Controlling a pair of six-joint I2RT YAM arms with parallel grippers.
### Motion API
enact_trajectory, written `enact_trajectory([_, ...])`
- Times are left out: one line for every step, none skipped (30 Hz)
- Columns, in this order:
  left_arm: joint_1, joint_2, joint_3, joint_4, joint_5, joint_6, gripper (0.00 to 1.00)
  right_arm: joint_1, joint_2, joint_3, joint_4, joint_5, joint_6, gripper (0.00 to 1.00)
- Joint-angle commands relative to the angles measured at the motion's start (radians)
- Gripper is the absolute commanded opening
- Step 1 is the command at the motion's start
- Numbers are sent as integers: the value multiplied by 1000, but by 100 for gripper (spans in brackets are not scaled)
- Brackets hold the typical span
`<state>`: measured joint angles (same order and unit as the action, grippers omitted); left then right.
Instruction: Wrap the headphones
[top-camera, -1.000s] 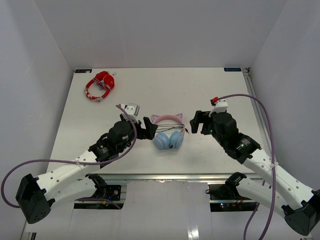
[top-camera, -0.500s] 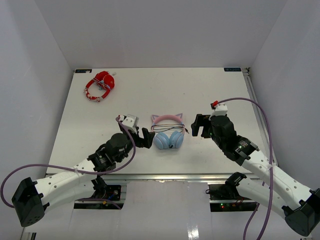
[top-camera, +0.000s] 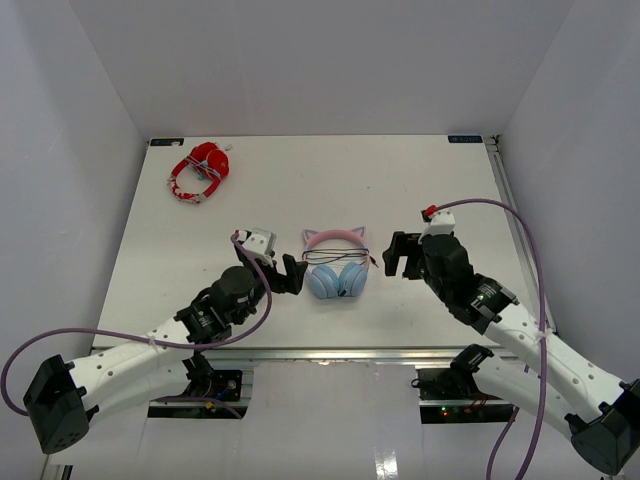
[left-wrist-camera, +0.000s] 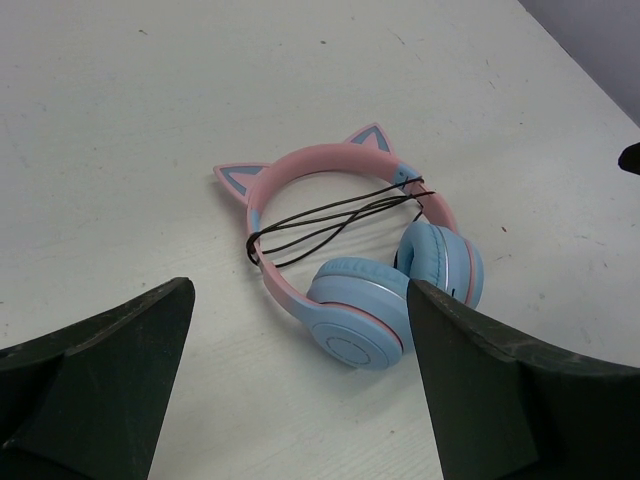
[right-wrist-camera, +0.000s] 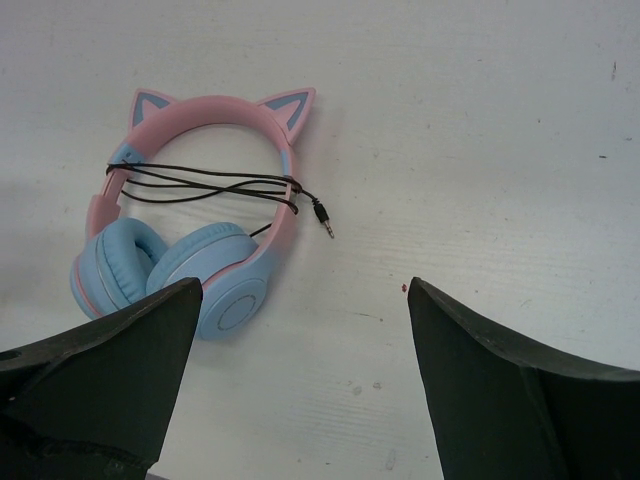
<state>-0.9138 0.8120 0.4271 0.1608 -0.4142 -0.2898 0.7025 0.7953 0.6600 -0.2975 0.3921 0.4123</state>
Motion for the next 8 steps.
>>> enact_trajectory([-5,-29,7,14,-22,9,98,2,-31,-3,28,10,3,90])
enact_trajectory([-4,-35,5,17,-23,9,98,2,-29,-2,28,5,2,90])
enact_trajectory([-4,-39,3,17,-23,10,98,2,-28,-1,26,0,1,90])
enact_trajectory([-3,-43,2,17,-23,11,98,2,-27,1,26,-3,-1,90])
enact_trajectory([-4,-45,2,17,-23,11,98,2,-27,0,26,-3,-1,90])
enact_trajectory([-5,-48,1,16,-23,11,98,2,-27,-2,26,-3,-1,90])
enact_trajectory([-5,-50,1,15,-23,11,98,2,-27,-3,26,-2,-1,90])
enact_trajectory([-4,-51,1,15,-25,11,98,2,-27,-3,26,0,1,90])
